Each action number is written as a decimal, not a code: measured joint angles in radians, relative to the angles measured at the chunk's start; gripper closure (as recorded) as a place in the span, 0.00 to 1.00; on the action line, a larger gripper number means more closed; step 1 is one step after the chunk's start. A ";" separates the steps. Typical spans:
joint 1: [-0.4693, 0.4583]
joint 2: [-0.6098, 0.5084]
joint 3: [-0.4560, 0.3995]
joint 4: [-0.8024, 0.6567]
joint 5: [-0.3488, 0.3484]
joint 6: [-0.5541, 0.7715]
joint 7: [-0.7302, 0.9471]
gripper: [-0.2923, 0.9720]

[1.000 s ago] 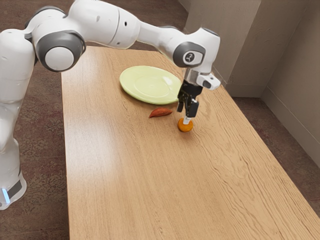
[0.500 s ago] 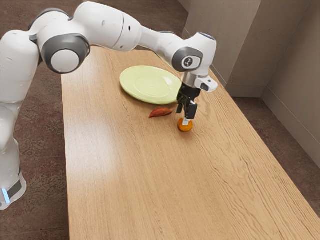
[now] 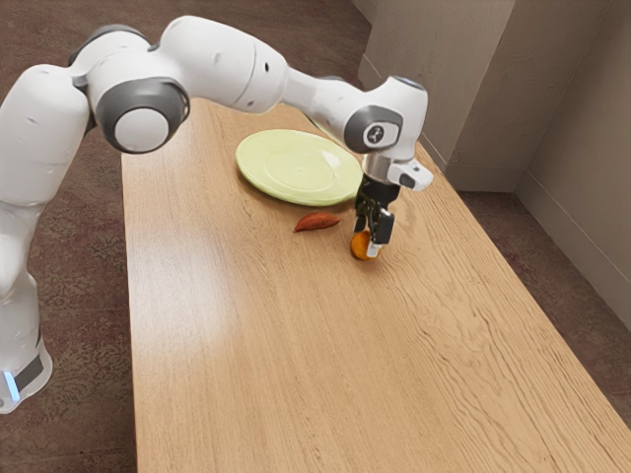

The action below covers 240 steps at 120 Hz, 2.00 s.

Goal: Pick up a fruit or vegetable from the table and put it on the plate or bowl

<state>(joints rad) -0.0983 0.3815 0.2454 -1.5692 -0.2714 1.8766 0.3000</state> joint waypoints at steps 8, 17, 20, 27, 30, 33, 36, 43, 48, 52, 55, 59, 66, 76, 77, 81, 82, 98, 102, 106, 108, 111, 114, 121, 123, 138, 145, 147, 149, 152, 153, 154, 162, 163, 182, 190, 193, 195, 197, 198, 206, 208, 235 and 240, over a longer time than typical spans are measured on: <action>0.000 0.002 0.000 -0.002 -0.004 0.002 0.004 0.23; 0.000 0.005 0.000 -0.004 -0.007 0.003 0.008 0.24; 0.000 0.006 0.000 -0.005 -0.008 0.003 0.009 0.24; 0.000 0.007 0.000 -0.008 -0.009 0.003 0.011 0.26; 0.000 0.008 0.000 -0.008 -0.010 0.002 0.012 0.26; 0.002 0.010 0.000 -0.009 -0.010 0.002 0.013 0.28; 0.004 0.013 0.000 -0.009 -0.011 0.001 0.013 0.30; 0.010 0.019 0.000 -0.010 -0.014 -0.001 0.014 0.39; 0.016 0.021 0.000 -0.009 -0.015 -0.002 0.013 0.43; 0.019 0.022 0.000 -0.009 -0.016 -0.003 0.012 0.45; 0.020 0.022 0.000 -0.009 -0.016 -0.004 0.012 0.45; 0.021 0.022 0.000 -0.008 -0.016 -0.005 0.010 0.45; 0.020 0.018 0.001 -0.006 -0.015 -0.011 0.005 0.49; 0.019 0.004 0.003 0.006 -0.009 -0.029 -0.005 0.53; 0.019 0.002 0.003 0.009 -0.009 -0.031 -0.006 0.53; 0.018 -0.008 0.006 0.020 -0.004 -0.042 -0.011 0.54; 0.018 -0.010 0.007 0.023 -0.003 -0.045 -0.013 0.54; 0.019 -0.064 0.038 0.057 0.033 -0.106 -0.037 0.56; 0.019 -0.085 0.043 0.060 0.048 -0.124 -0.045 0.56; 0.019 -0.107 0.046 0.073 0.064 -0.147 -0.055 0.57; 0.019 -0.117 0.048 0.080 0.073 -0.159 -0.061 0.57; 0.016 -0.133 0.060 0.088 0.086 -0.180 -0.070 0.57; 0.016 -0.151 0.072 0.093 0.097 -0.202 -0.079 0.57; 0.017 -0.202 0.103 0.098 0.123 -0.255 -0.103 0.58; 0.019 -0.216 0.109 0.099 0.131 -0.269 -0.110 0.58; 0.018 -0.283 0.164 0.100 0.185 -0.372 -0.164 0.58; 0.011 -0.296 0.206 0.097 0.207 -0.412 -0.187 0.58; 0.010 -0.298 0.219 0.096 0.212 -0.422 -0.193 0.58; 0.011 -0.299 0.231 0.095 0.217 -0.432 -0.199 0.58; 0.010 -0.300 0.253 0.094 0.225 -0.446 -0.208 0.58; 0.010 -0.301 0.260 0.094 0.228 -0.451 -0.211 0.58; 0.011 -0.301 0.267 0.094 0.230 -0.456 -0.213 0.58; 0.023 -0.302 0.311 0.092 0.245 -0.488 -0.234 0.58; 0.024 -0.303 0.316 0.091 0.246 -0.492 -0.236 0.58; 0.038 -0.297 0.353 0.089 0.258 -0.534 -0.276 0.58; 0.024 -0.289 0.349 0.088 0.253 -0.534 -0.291 0.58; 0.017 -0.285 0.348 0.088 0.248 -0.530 -0.296 0.58; 0.012 -0.282 0.348 0.088 0.246 -0.526 -0.300 0.57; 0.009 -0.279 0.346 0.088 0.243 -0.521 -0.303 0.57; 0.008 -0.278 0.345 0.088 0.242 -0.519 -0.305 0.57; -0.003 -0.266 0.340 0.089 0.227 -0.497 -0.317 0.55; -0.005 -0.264 0.339 0.089 0.224 -0.492 -0.320 0.54; -0.003 -0.251 0.339 0.089 0.193 -0.450 -0.347 0.37; -0.003 -0.251 0.339 0.088 0.191 -0.444 -0.350 0.33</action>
<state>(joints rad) -0.1009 0.1308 0.5842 -1.4807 -0.0808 1.4322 -0.0496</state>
